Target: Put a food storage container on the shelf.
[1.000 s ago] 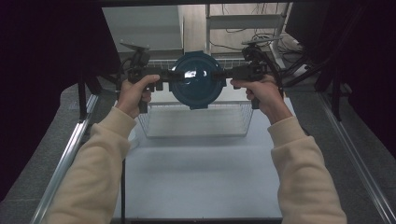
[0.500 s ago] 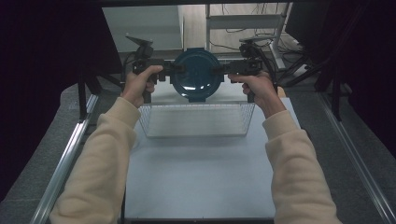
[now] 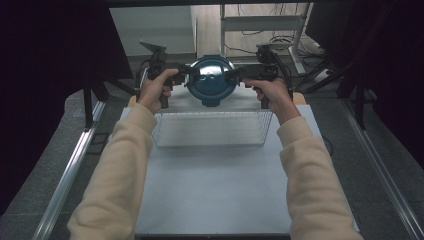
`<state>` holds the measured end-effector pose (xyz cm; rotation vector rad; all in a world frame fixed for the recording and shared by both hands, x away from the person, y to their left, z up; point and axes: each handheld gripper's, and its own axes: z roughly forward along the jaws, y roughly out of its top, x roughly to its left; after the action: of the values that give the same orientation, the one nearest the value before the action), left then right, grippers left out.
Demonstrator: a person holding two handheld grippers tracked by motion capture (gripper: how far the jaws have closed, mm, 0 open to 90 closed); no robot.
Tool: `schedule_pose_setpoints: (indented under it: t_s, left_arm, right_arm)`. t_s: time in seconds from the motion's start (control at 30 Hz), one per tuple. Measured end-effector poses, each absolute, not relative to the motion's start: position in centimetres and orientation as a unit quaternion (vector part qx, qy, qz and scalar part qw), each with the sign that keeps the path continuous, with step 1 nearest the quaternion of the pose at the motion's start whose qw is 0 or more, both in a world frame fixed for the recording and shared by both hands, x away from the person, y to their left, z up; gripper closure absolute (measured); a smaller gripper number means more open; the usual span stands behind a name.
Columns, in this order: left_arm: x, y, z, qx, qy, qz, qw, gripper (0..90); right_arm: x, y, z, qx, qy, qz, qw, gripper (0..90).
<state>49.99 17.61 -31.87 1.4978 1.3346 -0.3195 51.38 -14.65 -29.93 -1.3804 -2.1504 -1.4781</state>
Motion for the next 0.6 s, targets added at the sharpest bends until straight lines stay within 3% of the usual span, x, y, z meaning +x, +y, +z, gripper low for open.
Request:
schedule_pose_setpoints:
  t_s: [0.4,0.6]
  left_arm:
    - [51.3,17.3,-33.1,0.603,0.581,-0.138,0.529,38.3]
    - [51.2,17.2,-33.5,0.601,0.574,-0.138,0.539,37.0]
  right_arm:
    - [52.8,-14.8,-31.5,-0.519,-0.689,-0.485,0.146,34.3]
    - [52.4,-14.6,-31.5,-0.525,-0.685,-0.488,0.13,31.0]
